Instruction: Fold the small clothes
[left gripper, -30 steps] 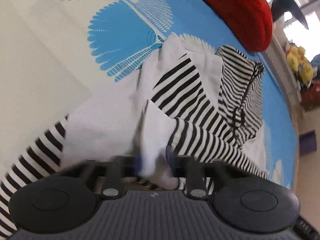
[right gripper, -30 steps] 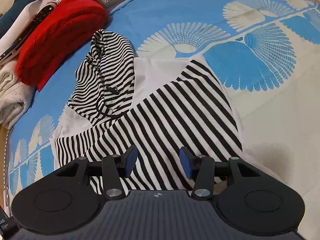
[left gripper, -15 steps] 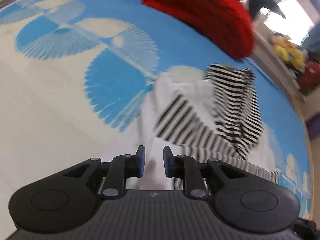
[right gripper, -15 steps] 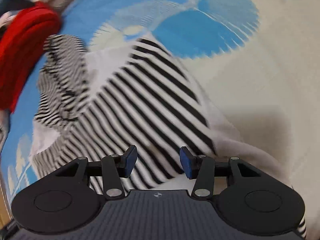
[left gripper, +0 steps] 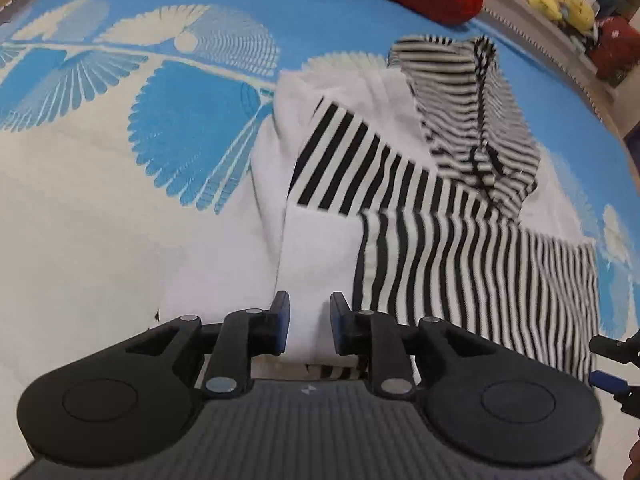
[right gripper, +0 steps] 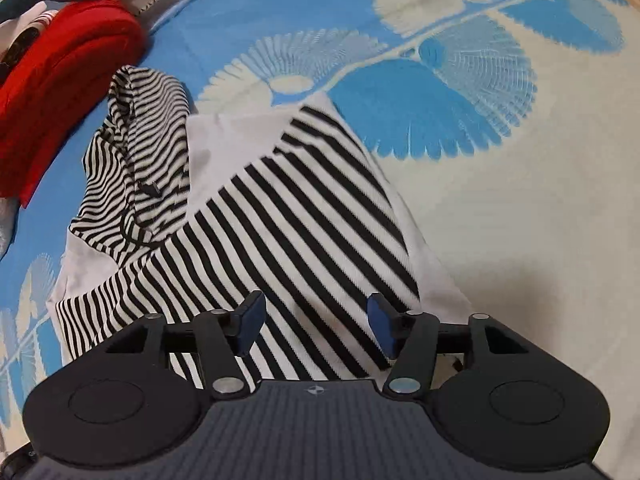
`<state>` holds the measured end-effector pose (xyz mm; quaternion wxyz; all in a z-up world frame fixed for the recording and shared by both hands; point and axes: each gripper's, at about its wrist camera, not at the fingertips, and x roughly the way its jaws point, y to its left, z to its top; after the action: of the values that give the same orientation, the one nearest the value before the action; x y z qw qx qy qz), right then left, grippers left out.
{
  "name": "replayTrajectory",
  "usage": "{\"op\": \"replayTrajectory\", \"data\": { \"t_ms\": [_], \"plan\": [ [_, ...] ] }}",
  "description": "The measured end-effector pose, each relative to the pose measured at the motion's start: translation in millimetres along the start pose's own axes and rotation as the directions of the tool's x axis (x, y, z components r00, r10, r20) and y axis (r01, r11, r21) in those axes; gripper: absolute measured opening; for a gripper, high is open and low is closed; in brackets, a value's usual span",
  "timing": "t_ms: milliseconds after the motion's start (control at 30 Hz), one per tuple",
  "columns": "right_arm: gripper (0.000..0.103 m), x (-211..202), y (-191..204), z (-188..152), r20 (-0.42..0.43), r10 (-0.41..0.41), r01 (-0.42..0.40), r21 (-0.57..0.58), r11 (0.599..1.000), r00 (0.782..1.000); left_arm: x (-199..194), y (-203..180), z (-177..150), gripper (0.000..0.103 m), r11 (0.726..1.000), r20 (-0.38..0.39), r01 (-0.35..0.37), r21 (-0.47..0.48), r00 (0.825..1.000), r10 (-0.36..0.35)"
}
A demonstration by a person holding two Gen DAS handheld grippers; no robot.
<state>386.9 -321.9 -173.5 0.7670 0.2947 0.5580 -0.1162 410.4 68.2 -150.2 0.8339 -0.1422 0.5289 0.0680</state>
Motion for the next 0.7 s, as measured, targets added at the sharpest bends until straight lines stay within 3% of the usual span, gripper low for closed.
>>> {"op": "replayTrajectory", "data": {
  "t_ms": [133, 200, 300, 433, 700],
  "plan": [
    [0.059, 20, -21, -2, -0.115, 0.004, 0.010, 0.114, 0.993, 0.993, 9, -2, 0, 0.024, 1.000, -0.033, -0.024, -0.004, 0.999, 0.024],
    [0.059, 21, -24, -3, -0.115, -0.009, 0.022, 0.118, 0.993, 0.993, 4, -3, 0, 0.024, 1.000, -0.020, -0.027, 0.008, 0.999, 0.027],
    [0.059, 6, -14, 0, -0.059, -0.013, 0.016, 0.057, 0.998, 0.998, 2, -8, 1, 0.024, 1.000, -0.005, -0.026, 0.018, 1.000, 0.026],
    [0.059, -19, 6, 5, 0.065, -0.020, 0.027, -0.107, 0.994, 0.998, -1, -17, 0, 0.024, 0.999, 0.018, -0.034, 0.039, 0.999, 0.033],
    [0.059, -49, 14, 14, 0.205, -0.035, 0.098, -0.305, 0.947, 0.978, -25, -46, 1, 0.026, 0.987, 0.205, -0.021, 0.157, 0.979, -0.012]
  ]
}}
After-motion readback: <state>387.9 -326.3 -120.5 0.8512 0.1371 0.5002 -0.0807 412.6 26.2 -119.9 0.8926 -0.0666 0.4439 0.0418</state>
